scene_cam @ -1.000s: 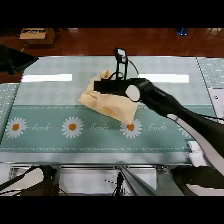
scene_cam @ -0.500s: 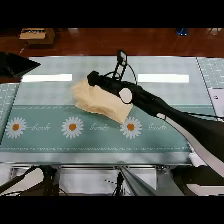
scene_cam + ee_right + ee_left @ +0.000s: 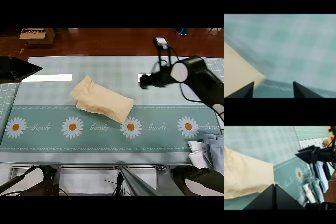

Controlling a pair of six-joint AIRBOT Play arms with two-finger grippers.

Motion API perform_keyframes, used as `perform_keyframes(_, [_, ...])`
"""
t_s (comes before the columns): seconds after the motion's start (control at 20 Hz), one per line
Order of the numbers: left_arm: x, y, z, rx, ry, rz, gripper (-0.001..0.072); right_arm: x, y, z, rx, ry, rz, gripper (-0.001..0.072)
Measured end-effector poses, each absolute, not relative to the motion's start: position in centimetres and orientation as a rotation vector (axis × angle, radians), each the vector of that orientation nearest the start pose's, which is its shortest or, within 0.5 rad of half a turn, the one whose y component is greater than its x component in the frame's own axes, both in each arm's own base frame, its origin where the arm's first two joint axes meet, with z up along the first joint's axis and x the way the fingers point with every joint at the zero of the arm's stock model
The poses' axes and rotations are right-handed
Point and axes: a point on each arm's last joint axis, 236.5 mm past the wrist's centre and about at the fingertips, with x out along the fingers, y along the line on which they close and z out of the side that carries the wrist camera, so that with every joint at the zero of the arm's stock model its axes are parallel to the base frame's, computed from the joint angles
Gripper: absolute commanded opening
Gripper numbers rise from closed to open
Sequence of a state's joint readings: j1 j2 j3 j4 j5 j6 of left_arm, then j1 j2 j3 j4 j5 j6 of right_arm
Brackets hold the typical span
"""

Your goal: Fold the shirts.

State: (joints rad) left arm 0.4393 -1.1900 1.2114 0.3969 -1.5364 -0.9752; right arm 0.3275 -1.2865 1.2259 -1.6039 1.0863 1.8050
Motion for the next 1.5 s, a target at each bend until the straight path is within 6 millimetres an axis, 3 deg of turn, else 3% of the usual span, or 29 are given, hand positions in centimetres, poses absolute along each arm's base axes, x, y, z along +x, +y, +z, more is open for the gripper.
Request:
perform_keyframes(0.05, [36.6, -6.9, 18.5, -0.620, 0.815, -0.807, 0.0017, 37.6, 10.1, 2.1, -0.028, 1.243, 0.086, 0.0601])
perform_keyframes(0.15, [36.6, -6.9, 18.4, -0.616, 0.817, -0.806, 0.0017, 34.4, 9.7, -0.7, 0.073, 1.377, 0.094, 0.0601])
perform_keyframes(0.35, [36.6, -6.8, 18.3, -0.613, 0.817, -0.805, 0.0017, 32.7, 14.8, -4.2, 0.401, 1.393, 0.188, 0.0601])
perform_keyframes(0.6, [36.6, -6.8, 18.3, -0.612, 0.817, -0.805, 0.0017, 33.0, 20.0, -7.1, 0.628, 1.357, 0.210, 0.0601])
perform_keyframes(0.85, [36.6, -6.8, 18.3, -0.612, 0.817, -0.804, 0.0017, 34.6, 24.4, -8.6, 0.778, 1.278, 0.198, 0.0597])
perform_keyframes(0.9, [36.6, -6.8, 18.3, -0.612, 0.817, -0.804, 0.0017, 35.0, 25.1, -8.8, 0.812, 1.262, 0.188, 0.0529])
perform_keyframes(0.95, [36.6, -6.8, 18.3, -0.612, 0.817, -0.804, 0.0017, 35.2, 25.6, -9.0, 0.838, 1.249, 0.179, 0.0222])
perform_keyframes(1.0, [36.6, -6.8, 18.3, -0.612, 0.817, -0.804, 0.0017, 35.4, 26.0, -9.3, 0.856, 1.240, 0.170, 0.0027])
perform_keyframes(1.05, [36.6, -6.8, 18.3, -0.613, 0.817, -0.804, 0.0017, 35.5, 26.4, -9.1, 0.881, 1.236, 0.167, 0.0028])
perform_keyframes(1.15, [36.7, -6.8, 18.2, -0.614, 0.817, -0.803, 0.0017, 36.6, 26.9, -7.2, 0.907, 1.193, 0.203, 0.0028])
perform_keyframes(1.3, [37.1, -6.6, 18.1, -0.618, 0.812, -0.790, 0.0017, 38.5, 25.6, -1.0, 0.839, 1.077, 0.329, 0.0028])
perform_keyframes(1.4, [37.4, -6.4, 17.9, -0.624, 0.810, -0.782, 0.0017, 39.8, 22.6, 4.6, 0.797, 0.971, 0.370, 0.0028])
perform_keyframes(1.5, [37.9, -6.2, 17.6, -0.632, 0.806, -0.766, 0.0017, 40.1, 18.0, 10.0, 0.781, 0.876, 0.352, 0.0028])
